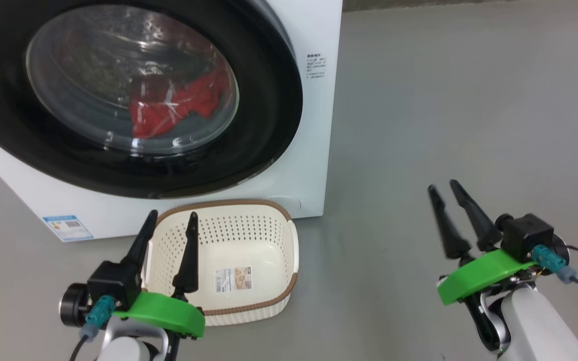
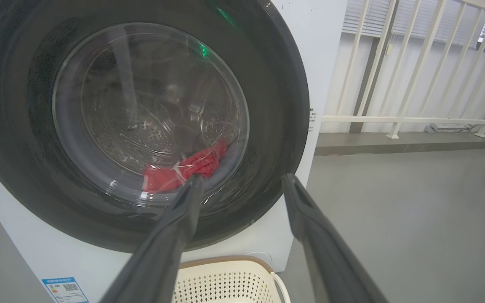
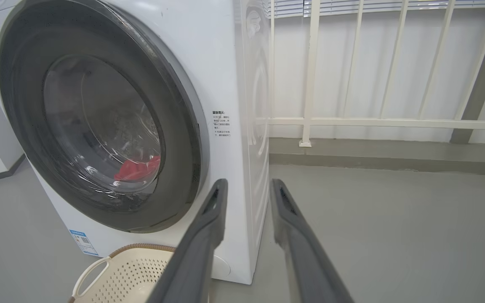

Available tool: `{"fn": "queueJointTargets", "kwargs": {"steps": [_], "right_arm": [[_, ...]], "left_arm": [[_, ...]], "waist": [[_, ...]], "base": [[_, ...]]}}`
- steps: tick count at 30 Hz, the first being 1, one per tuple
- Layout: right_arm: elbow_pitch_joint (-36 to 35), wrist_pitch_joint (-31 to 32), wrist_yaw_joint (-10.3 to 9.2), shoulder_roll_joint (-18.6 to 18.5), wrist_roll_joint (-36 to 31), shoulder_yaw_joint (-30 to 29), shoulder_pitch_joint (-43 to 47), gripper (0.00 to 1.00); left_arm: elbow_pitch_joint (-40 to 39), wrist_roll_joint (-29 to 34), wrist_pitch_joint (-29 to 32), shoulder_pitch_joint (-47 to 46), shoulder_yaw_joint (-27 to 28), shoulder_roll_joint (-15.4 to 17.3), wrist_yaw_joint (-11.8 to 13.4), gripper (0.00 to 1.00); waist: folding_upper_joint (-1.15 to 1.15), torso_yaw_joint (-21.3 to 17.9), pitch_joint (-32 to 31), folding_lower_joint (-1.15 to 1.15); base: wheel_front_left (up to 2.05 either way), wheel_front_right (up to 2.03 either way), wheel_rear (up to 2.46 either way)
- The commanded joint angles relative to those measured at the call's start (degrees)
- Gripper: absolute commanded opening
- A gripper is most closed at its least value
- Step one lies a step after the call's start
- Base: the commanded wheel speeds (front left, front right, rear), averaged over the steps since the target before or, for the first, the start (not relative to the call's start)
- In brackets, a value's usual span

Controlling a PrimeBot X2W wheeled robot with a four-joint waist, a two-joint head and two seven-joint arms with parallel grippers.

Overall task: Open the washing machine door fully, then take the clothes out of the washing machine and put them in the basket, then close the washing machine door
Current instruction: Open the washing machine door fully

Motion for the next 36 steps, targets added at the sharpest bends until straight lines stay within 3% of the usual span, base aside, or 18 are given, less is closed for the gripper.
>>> {"fn": "queueJointTargets", "kwargs": {"steps": [1, 9, 21, 22, 30, 36], "right_arm": [[-1.3, -0.5, -0.04, -0.4, 1.4, 1.6, -2.8, 0.00], [-2.0, -0.5, -0.04, -0.3, 20.2, 3.2, -6.7, 0.00], [-6.2, 0.2, -0.04, -4.1, 51.0, 5.8, -14.9, 0.00], [-6.2, 0.2, -0.04, -4.1, 51.0, 5.8, -14.9, 0.00], [-8.7, 7.3, -0.04, -8.1, 69.8, 4.3, -20.8, 0.00], [-7.5, 15.1, -0.04, -9.7, 77.7, 2.4, -25.4, 0.00]], "left_arm": [[-1.8, 0.1, -0.7, -2.4, 1.6, 0.9, 0.1, 1.00], [-4.0, 1.0, -0.7, -3.9, 1.0, 0.9, -0.1, 1.00], [-7.5, -0.8, -0.7, -7.3, -1.7, 0.9, 0.8, 1.00], [-7.5, -0.8, -0.7, -7.3, -1.7, 0.9, 0.8, 1.00], [-10.1, -1.5, -0.7, -9.5, -3.2, 0.9, 1.7, 1.00], [-11.5, -1.1, -0.7, -10.6, -4.1, 0.9, 2.2, 1.00]], "waist": [[0.00, 0.5, 1.1, 0.00], [0.00, 1.5, 5.5, 0.00], [0.00, 3.9, 13.1, 0.00], [0.00, 3.9, 13.1, 0.00], [0.00, 6.0, 18.4, 0.00], [0.00, 7.3, 21.2, 0.00]], "base": [[0.00, 0.00, 0.00], [0.00, 0.00, 0.00], [0.00, 0.00, 0.00], [0.00, 0.00, 0.00], [0.00, 0.00, 0.00], [0.00, 0.00, 0.00]]}}
